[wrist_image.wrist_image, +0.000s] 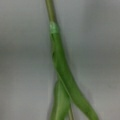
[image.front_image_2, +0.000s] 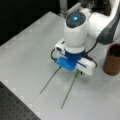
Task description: Flower insertion into a vase
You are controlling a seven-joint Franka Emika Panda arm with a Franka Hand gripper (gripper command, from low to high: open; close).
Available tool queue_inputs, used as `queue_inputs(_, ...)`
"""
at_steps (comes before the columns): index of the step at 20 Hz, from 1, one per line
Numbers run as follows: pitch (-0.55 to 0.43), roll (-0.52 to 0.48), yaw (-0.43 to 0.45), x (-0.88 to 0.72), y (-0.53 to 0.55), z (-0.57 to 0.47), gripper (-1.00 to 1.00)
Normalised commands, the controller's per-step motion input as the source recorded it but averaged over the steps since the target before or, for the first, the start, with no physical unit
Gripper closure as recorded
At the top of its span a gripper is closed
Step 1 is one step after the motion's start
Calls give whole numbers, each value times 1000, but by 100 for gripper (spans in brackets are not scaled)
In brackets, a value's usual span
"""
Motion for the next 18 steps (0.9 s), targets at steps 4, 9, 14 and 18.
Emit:
queue_inputs(4, 8, 32, -90, 201, 17, -119, -100)
queue_inputs(9, 37, -5, -88, 171, 16, -79, -100)
queue_inputs(14, 14, -18, -91, 187, 4, -142, -100)
queue_inputs(18, 31, -16, -95, 201, 26, -149, -100)
